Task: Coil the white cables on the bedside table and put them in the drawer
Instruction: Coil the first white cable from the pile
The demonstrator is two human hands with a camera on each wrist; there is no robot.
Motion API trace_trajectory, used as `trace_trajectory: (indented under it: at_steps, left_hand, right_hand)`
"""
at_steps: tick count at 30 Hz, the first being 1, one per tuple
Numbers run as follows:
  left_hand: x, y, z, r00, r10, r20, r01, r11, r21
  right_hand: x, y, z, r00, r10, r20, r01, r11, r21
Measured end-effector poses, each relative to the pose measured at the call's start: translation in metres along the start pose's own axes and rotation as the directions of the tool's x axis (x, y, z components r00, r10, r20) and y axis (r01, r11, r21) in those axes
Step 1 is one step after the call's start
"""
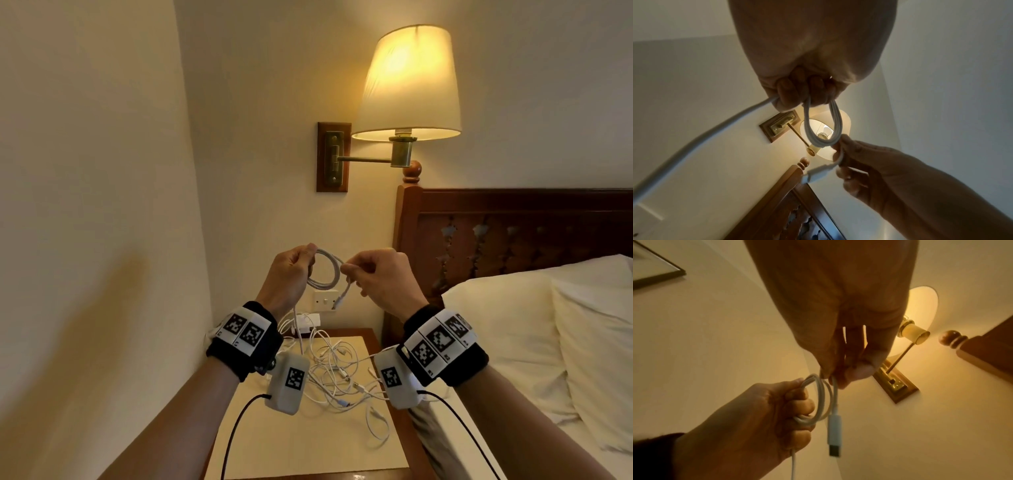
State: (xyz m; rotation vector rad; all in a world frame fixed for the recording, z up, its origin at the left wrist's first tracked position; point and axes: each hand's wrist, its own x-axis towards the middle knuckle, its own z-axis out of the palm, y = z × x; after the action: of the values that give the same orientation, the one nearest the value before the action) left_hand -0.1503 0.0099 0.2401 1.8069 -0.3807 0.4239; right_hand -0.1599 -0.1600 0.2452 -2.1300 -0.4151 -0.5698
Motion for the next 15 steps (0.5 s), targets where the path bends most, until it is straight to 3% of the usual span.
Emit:
trace_trajectory:
  at_steps: [4, 10, 15]
  left_hand:
    - [0.002, -0.005, 0.004, 0.999, 0.049, -0.016, -0.047, 0.995, 0.093]
    - [0.007, -0.015, 0.006, 0.997, 0.054, -0.045, -0.048, 0.990, 0.134]
    - [0.002, -0.032, 0.001, 0.998, -0.020, -0.052, 0.023, 0.998, 0.066]
  right_hand:
    - [0.000, -0.012, -0.004, 0.985, 0.170, 0.008, -0.165, 0.943, 0.289]
    - [-0.004, -0.022, 0.003, 0.962, 0.269, 0.056, -0.251, 0.779, 0.574]
    - [0.006, -0.027, -0.007, 0.958, 0.286, -0.013, -0.217, 0.755, 0.618]
